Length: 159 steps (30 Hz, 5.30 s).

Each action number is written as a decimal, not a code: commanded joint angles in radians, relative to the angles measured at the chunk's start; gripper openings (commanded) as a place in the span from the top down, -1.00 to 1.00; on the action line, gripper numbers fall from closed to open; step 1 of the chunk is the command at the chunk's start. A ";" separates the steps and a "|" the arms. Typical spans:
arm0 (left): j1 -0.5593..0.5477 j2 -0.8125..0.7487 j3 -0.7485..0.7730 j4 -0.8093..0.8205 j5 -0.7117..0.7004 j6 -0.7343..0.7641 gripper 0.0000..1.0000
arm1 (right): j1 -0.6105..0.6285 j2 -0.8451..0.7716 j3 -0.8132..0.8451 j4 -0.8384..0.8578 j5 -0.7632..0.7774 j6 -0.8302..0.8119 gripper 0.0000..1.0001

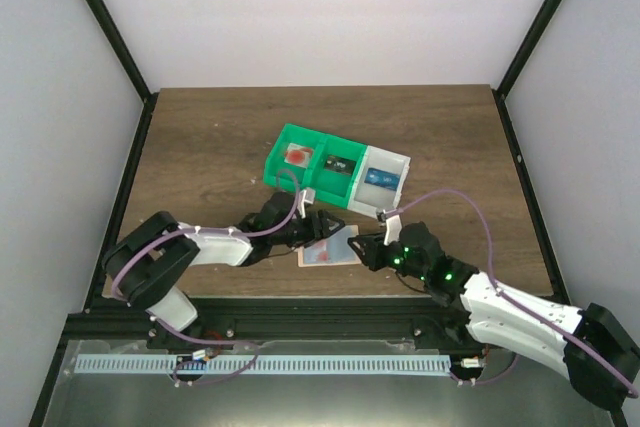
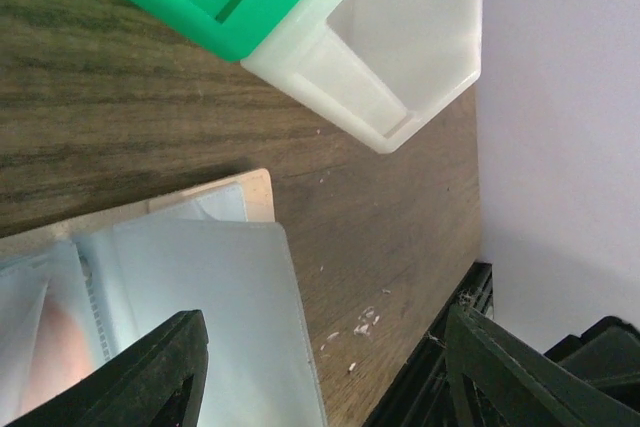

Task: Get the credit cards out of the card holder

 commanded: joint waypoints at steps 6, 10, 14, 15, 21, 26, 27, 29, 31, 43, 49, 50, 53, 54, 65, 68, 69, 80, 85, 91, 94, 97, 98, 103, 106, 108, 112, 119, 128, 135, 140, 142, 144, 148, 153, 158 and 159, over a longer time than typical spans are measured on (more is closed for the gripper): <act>0.037 -0.112 0.032 -0.178 -0.080 0.088 -0.36 | 0.029 0.026 0.043 0.055 -0.098 -0.041 0.47; 0.058 -0.136 0.013 -0.253 -0.119 0.112 -0.36 | 0.056 0.083 0.093 0.050 -0.124 -0.060 0.46; 0.087 -0.159 -0.053 -0.196 -0.109 0.101 -0.36 | 0.090 0.159 0.134 0.045 -0.117 -0.063 0.46; 0.090 -0.159 -0.062 -0.182 -0.100 0.099 -0.36 | 0.095 0.186 0.145 0.032 -0.107 -0.061 0.47; 0.095 -0.131 -0.059 -0.182 -0.083 0.106 -0.36 | 0.096 0.344 0.205 -0.064 0.008 -0.046 0.47; 0.096 -0.110 -0.066 -0.185 -0.093 0.105 -0.36 | 0.096 0.400 0.183 -0.063 0.065 -0.016 0.52; 0.095 -0.105 -0.068 -0.180 -0.095 0.103 -0.36 | 0.096 0.397 0.172 -0.052 0.069 -0.011 0.52; 0.096 -0.091 -0.073 -0.161 -0.085 0.098 -0.36 | 0.095 0.394 0.159 -0.039 0.076 -0.005 0.53; 0.096 -0.074 -0.080 -0.129 -0.069 0.089 -0.36 | 0.094 0.399 0.154 -0.034 0.085 -0.006 0.53; 0.084 -0.010 -0.074 -0.073 -0.046 0.069 -0.36 | 0.095 0.454 0.120 0.021 0.103 0.005 0.54; 0.047 0.020 -0.035 -0.077 -0.034 0.053 -0.36 | 0.095 0.486 0.117 0.040 0.104 0.007 0.55; 0.042 0.026 -0.036 -0.064 -0.027 0.044 -0.36 | 0.095 0.488 0.115 0.045 0.105 0.007 0.55; 0.030 0.034 -0.041 -0.014 -0.002 0.011 -0.36 | 0.095 0.494 0.112 0.049 0.105 0.010 0.55; 0.028 0.036 -0.039 -0.008 0.002 0.004 -0.36 | 0.095 0.494 0.111 0.051 0.105 0.011 0.55; 0.003 0.030 0.003 0.072 0.024 -0.043 -0.36 | 0.095 0.362 0.087 0.005 0.130 0.014 0.56; -0.004 0.053 0.023 0.087 0.032 -0.048 -0.36 | 0.095 0.252 0.083 -0.046 0.154 0.015 0.53; -0.007 0.060 0.027 0.097 0.036 -0.051 -0.36 | 0.095 0.210 0.079 -0.058 0.158 0.015 0.53; -0.019 0.103 0.086 0.097 0.026 -0.030 -0.36 | 0.097 0.031 0.013 0.056 0.031 -0.041 0.52; -0.019 0.141 0.118 0.102 0.028 -0.030 -0.36 | 0.103 0.056 0.006 0.075 0.014 -0.039 0.51; -0.018 0.190 0.204 0.073 0.021 -0.005 -0.36 | 0.134 0.096 -0.001 0.121 0.013 -0.036 0.50; -0.011 0.211 0.255 0.052 0.030 0.016 -0.35 | 0.163 0.139 0.016 0.120 0.036 -0.035 0.50; 0.006 0.169 0.282 -0.067 0.005 0.058 -0.35 | 0.169 0.159 0.027 0.098 0.055 -0.033 0.50; 0.015 0.149 0.291 -0.130 -0.011 0.087 -0.36 | 0.169 0.162 0.028 0.091 0.063 -0.033 0.49; 0.047 0.040 0.235 -0.366 -0.073 0.143 -0.41 | 0.170 0.210 0.035 0.047 0.139 -0.008 0.48; 0.054 -0.035 0.143 -0.401 -0.087 0.130 -0.44 | 0.164 0.241 0.026 0.058 0.161 0.015 0.49; 0.056 -0.090 0.093 -0.414 -0.095 0.124 -0.48 | 0.155 0.289 0.034 0.067 0.155 0.018 0.69; 0.056 -0.145 0.026 -0.405 -0.098 0.114 -0.51 | 0.141 0.379 0.060 0.074 0.134 0.031 0.84; 0.065 -0.115 -0.002 -0.367 -0.052 0.104 -0.52 | 0.136 0.435 0.083 0.051 0.149 0.049 0.86; 0.066 -0.087 0.009 -0.350 -0.055 0.113 -0.53 | 0.133 0.455 0.090 0.048 0.153 0.054 0.86; 0.061 0.011 0.031 -0.307 -0.040 0.095 -0.53 | 0.132 0.450 0.090 0.041 0.151 0.055 0.85; 0.030 0.037 0.045 -0.240 -0.005 0.050 -0.53 | 0.133 0.441 0.080 0.045 0.157 0.058 0.85; 0.013 0.049 0.050 -0.196 0.028 0.016 -0.53 | 0.133 0.443 0.078 0.052 0.158 0.058 0.85; -0.002 0.061 0.052 -0.155 0.051 -0.017 -0.53 | 0.133 0.448 0.078 0.056 0.158 0.058 0.86; -0.015 0.065 0.046 -0.090 0.072 -0.066 -0.53 | 0.132 0.444 0.074 0.058 0.158 0.058 0.85; -0.020 0.045 0.033 -0.008 0.073 -0.107 -0.53 | 0.133 0.405 0.055 0.065 0.162 0.057 0.85; -0.026 0.062 0.046 0.037 0.090 -0.118 -0.53 | 0.133 0.338 0.033 0.062 0.176 0.055 0.85; -0.027 0.068 0.051 0.037 0.091 -0.116 -0.53 | 0.133 0.325 0.030 0.056 0.180 0.055 0.85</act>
